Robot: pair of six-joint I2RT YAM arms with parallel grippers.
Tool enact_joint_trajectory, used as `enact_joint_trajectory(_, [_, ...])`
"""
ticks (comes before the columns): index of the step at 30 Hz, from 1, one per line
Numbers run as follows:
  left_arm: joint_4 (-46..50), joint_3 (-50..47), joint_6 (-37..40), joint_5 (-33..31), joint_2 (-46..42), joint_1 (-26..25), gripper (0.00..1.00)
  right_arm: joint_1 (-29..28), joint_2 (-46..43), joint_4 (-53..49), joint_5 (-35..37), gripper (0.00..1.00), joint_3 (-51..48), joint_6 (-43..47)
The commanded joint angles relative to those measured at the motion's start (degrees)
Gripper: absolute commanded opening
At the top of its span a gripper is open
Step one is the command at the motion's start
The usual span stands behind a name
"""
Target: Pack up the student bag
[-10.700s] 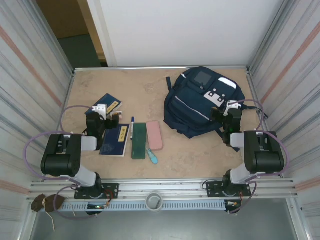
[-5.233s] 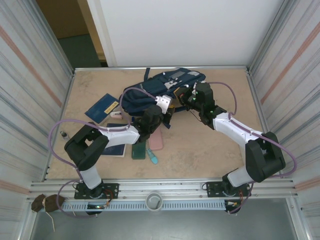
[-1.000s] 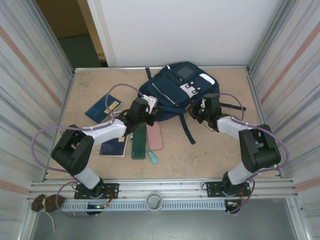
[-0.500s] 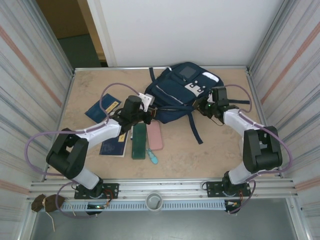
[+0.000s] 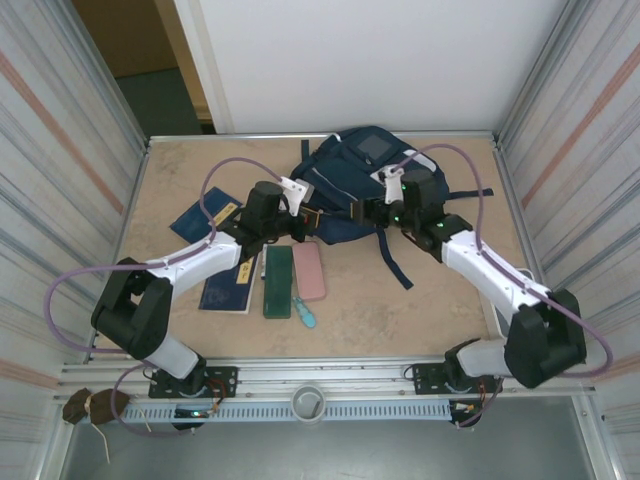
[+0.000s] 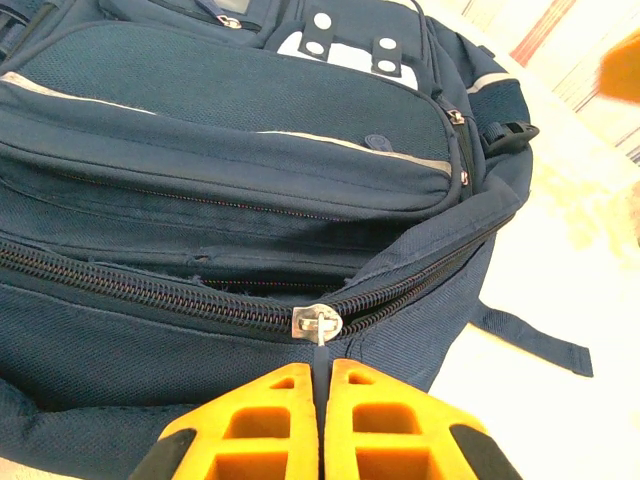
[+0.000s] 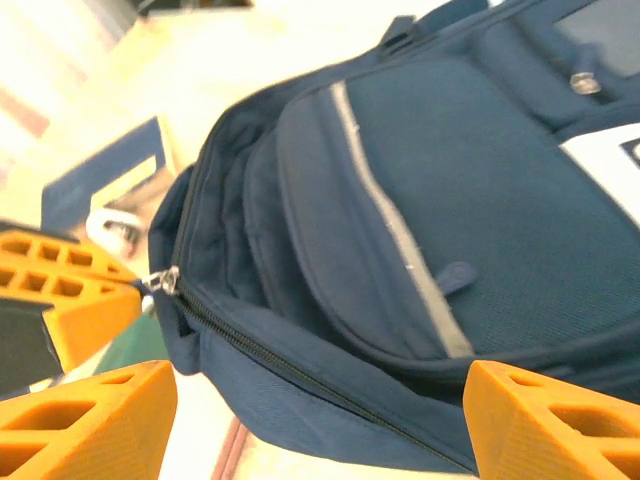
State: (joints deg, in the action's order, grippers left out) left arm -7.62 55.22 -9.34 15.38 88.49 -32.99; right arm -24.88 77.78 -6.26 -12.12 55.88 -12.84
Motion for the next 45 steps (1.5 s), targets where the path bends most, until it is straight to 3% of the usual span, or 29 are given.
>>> enact_joint_trajectory(1, [-2.58, 0.99, -0.59, 1.98, -3.01, -0.05, 0.00, -1.01, 4.86, -0.82, -4.73, 0.74, 3.26, 8.78])
enact_joint_trajectory(6, [-2.14, 0.68, -0.24, 2.05, -3.32, -0.05, 0.00, -1.83, 10.51, -0.98, -7.51, 0.73, 6.12, 11.89])
enact_joint_trajectory(9, [-2.11, 0.59, -0.24, 2.08, -3.44, -0.05, 0.00, -2.23, 13.83, -1.96, -7.58, 0.67, 8.21, 12.61])
enact_joint_trajectory(13, [-1.47, 0.42, -0.28, 0.52, -3.74, -0.05, 0.00, -2.32, 16.00, -4.02, -4.94, 0.41, 9.21, 13.61])
enact_joint_trajectory(18, [0.66, 0.15, 0.10, -2.94, -4.27, 0.57, 0.00, -1.03, 14.25, -4.20, -2.18, 0.00, 6.73, 13.33])
enact_joint_trajectory(26, [6.73, -0.85, 0.48, -14.76, -4.38, 5.32, 0.00, 4.04, 7.43, -3.69, 2.69, 0.00, 1.57, 8.84])
enact_joint_trajectory(29, [7.21, -1.51, 0.18, -16.25, -4.30, 7.53, 0.00, 6.21, 5.36, -3.32, 2.14, 0.00, 0.38, 7.39])
enact_joint_trajectory(32, [7.49, -1.47, 0.27, -14.74, -4.10, 8.33, 0.00, 7.89, 4.77, -4.40, 1.83, 0.00, 1.08, 5.03])
enact_joint_trajectory(35, [5.22, -2.11, -1.56, -7.73, -5.49, 8.05, 0.00, 7.82, 4.45, -6.98, 2.81, 0.00, 3.11, 3.35])
enact_joint_trajectory(36, [4.24, -2.30, -2.22, -5.57, -6.12, 7.75, 0.00, 7.06, 3.94, -7.54, 3.34, 0.06, 3.57, 3.70])
enact_joint_trajectory(40, [1.47, -1.90, -4.10, 2.84, -8.94, 5.46, 0.00, 1.27, 0.68, -4.84, 0.86, 0.52, 2.53, 11.06])
enact_joint_trajectory(43, [1.68, -0.97, -3.71, 4.52, -10.12, 3.54, 0.00, -1.30, 2.59, -5.03, -3.91, 0.73, 4.53, 14.03])
enact_joint_trajectory(45, [1.94, -0.73, -3.49, 4.91, -10.35, 3.07, 0.00, -2.45, 5.13, -5.52, -6.16, 0.79, 6.64, 15.45])
